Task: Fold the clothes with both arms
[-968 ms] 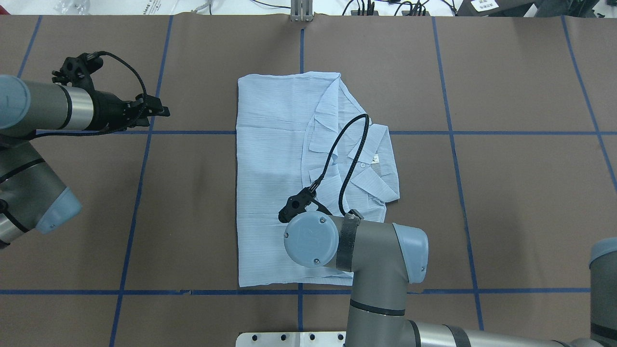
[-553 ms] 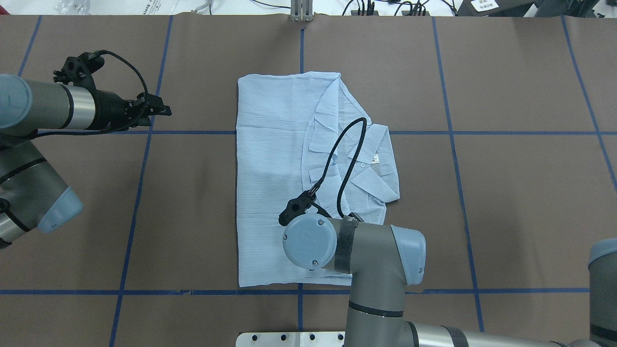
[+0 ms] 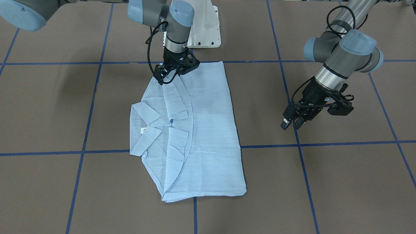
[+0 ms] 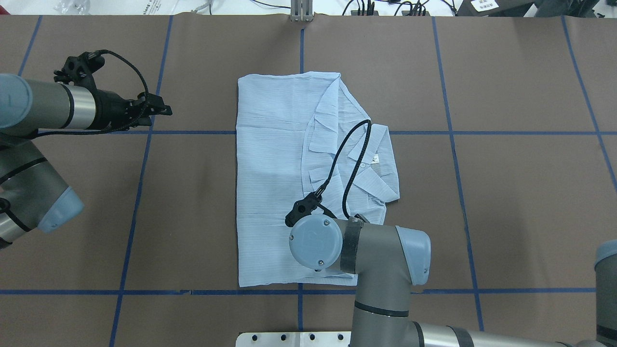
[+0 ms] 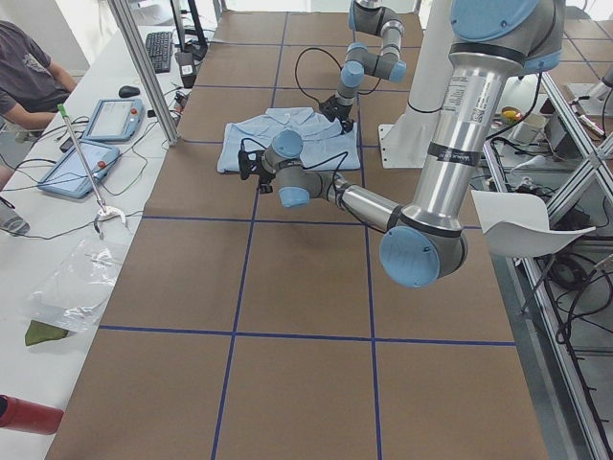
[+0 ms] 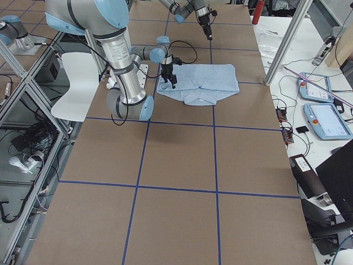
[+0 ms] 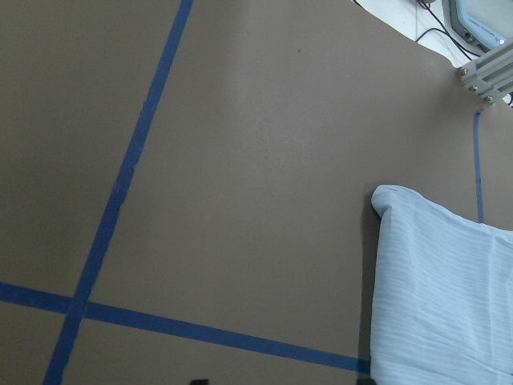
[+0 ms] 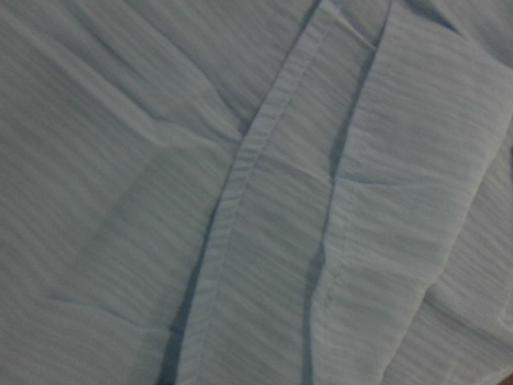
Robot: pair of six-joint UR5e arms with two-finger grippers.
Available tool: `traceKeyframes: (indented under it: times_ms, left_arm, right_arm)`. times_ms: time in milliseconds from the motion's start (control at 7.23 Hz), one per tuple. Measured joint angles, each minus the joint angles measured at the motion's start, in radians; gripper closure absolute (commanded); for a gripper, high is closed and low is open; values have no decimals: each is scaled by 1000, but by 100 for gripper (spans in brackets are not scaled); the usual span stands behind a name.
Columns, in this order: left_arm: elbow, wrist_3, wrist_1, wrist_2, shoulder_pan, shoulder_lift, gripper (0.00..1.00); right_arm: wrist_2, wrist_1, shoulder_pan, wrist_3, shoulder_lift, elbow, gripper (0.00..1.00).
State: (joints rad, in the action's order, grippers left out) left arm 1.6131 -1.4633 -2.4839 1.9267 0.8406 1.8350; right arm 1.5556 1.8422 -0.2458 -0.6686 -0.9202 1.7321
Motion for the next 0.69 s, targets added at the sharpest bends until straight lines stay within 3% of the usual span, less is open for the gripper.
traceKeyframes:
  times_ms: [691]
  left_arm:
    - [24, -20, 3, 0, 2, -2, 31]
  right_arm:
    - [13, 61, -31, 56, -142, 134, 0]
